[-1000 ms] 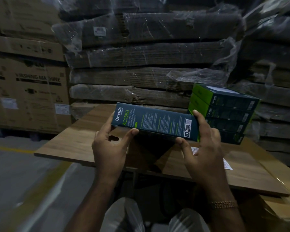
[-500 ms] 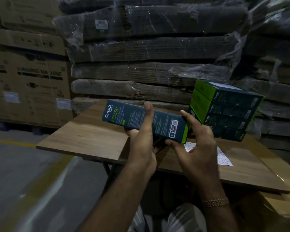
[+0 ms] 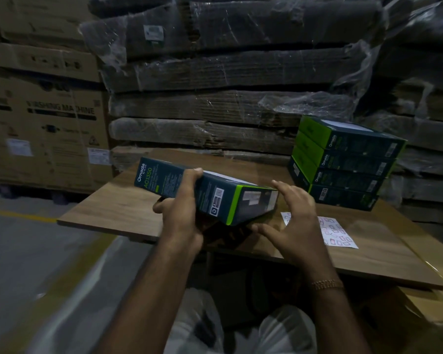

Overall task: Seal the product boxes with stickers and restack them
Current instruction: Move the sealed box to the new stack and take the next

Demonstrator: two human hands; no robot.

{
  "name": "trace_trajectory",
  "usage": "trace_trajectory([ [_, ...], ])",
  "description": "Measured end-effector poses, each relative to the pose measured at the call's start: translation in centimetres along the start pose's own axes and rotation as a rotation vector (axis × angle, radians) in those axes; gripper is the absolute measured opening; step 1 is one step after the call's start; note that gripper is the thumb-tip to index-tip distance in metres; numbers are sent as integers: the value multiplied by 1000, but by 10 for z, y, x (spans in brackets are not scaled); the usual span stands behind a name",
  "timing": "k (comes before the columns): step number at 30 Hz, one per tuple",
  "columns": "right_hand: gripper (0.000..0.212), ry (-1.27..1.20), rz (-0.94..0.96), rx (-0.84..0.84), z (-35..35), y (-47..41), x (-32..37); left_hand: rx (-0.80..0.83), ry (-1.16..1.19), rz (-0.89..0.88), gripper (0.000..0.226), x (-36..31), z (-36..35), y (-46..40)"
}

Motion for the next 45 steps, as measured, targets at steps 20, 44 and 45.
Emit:
trace_trajectory([
  [20,67,139,210,-64,-59,-15,15,145,-97,-354,133,24,-12,21],
  [44,127,109,-213,-66,-54,7,-35,-318,-380,-702,108,7,59,-75],
  [45,122,-17,-252,-32,-56,10,-36,-323,-398,-680,108,9,61,-78],
])
Point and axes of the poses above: each hand's wrist, its own y-axis away from the middle knuckle, its own z-axis out of the back of the hand, x = y × z, the point moved 2 cm from there along -y, towards the middle knuckle, and after that the axes turned 9 degrees about -z, right-handed, at the moved point
